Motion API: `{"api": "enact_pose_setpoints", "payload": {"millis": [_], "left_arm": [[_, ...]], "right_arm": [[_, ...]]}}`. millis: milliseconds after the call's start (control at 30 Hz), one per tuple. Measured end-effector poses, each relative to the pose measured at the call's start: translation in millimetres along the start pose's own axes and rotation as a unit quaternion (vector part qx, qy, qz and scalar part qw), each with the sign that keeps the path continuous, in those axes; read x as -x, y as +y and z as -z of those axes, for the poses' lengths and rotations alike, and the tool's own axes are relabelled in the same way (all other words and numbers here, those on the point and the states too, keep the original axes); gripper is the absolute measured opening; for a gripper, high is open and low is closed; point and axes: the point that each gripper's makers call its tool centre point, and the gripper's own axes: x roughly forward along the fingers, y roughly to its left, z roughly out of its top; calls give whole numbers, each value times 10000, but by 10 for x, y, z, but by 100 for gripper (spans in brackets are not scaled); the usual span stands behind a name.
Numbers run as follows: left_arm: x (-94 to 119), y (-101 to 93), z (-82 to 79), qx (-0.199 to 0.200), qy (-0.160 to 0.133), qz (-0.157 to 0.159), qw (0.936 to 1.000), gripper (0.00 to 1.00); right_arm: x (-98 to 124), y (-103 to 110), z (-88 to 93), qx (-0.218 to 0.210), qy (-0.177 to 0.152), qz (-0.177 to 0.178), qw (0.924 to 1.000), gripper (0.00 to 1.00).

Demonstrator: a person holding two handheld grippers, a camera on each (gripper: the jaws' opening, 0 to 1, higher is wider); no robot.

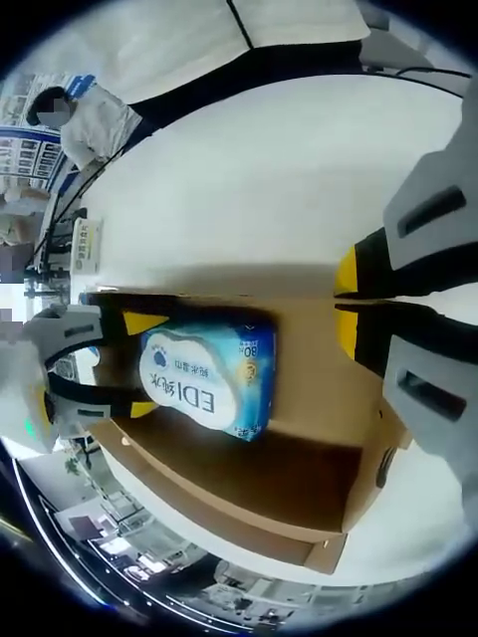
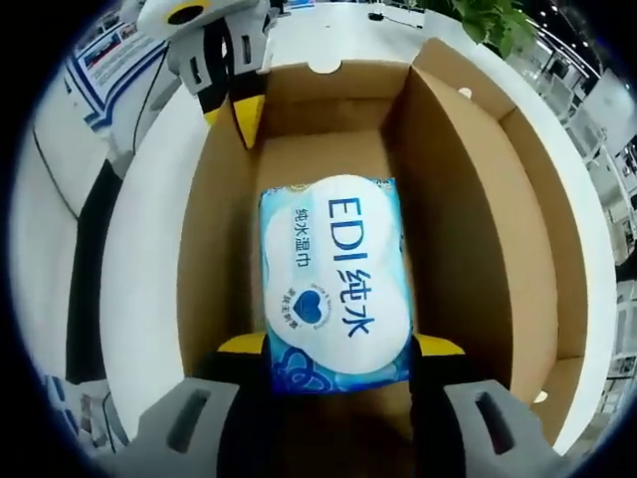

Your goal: Operate the shoe box by opening the lid, removing the specified soft item, and placing it in the target area until the item is outside and the box remains undamaged.

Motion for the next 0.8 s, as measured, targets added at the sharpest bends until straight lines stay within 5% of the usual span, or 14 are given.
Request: {"api": "enact_pose_setpoints", "payload": {"millis": [467, 633, 800], "left_arm": [[2, 18, 8, 182, 84, -13, 9998, 2], [30, -7, -17, 317, -21, 131, 9994, 12], [180, 10, -166, 1295, -545, 92, 9900, 22]], "right_arm": [[-27, -36, -78, -205, -111, 60, 9997, 54], [-30, -38, -78, -213, -58, 34, 9998, 54], [-71, -18, -81, -132, 54, 37, 9999, 55]]}}
